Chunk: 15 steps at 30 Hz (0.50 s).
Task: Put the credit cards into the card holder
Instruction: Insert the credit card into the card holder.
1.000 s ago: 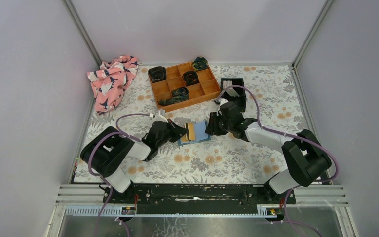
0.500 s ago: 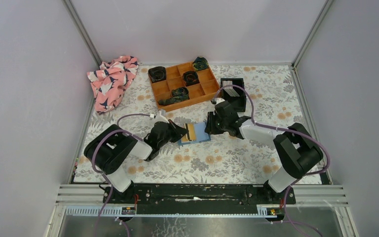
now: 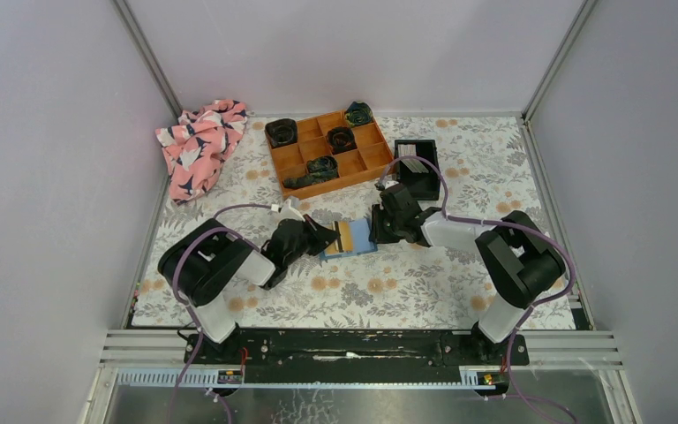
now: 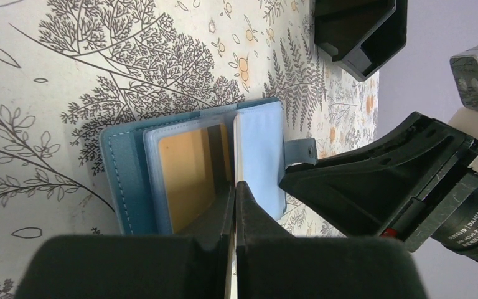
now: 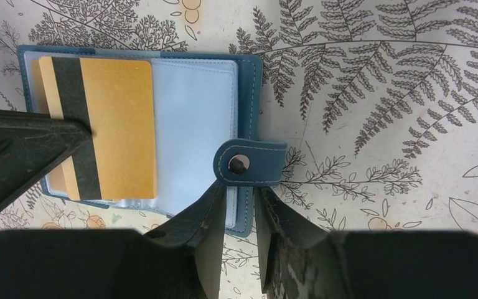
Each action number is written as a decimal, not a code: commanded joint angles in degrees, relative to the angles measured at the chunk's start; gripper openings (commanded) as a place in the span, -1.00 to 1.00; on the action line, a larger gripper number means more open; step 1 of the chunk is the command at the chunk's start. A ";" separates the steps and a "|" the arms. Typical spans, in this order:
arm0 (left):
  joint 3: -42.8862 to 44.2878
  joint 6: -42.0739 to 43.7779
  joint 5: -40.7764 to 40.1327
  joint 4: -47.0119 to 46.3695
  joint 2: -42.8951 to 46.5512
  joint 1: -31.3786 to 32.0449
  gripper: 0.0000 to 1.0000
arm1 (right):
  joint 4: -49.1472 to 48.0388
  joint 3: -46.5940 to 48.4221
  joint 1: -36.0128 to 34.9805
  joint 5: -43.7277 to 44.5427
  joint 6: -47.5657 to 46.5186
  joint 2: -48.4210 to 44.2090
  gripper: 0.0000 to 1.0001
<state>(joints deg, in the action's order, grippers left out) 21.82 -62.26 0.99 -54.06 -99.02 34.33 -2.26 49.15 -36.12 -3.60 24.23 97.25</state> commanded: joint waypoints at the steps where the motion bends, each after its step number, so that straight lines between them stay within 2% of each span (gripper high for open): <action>1: -0.14 -0.11 -1.35 -3.46 -1.26 0.86 -1.00 | -0.24 2.29 -0.63 1.91 -0.26 0.64 -0.40; 15: -1.99 -2.63 -3.76 -6.87 -3.97 3.28 -1.00 | 0.04 2.27 -0.71 1.88 0.03 1.84 -0.42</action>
<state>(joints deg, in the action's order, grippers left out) 20.82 -64.62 -1.67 -57.93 -100.88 36.67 -2.07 49.65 -36.12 -3.44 24.25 97.80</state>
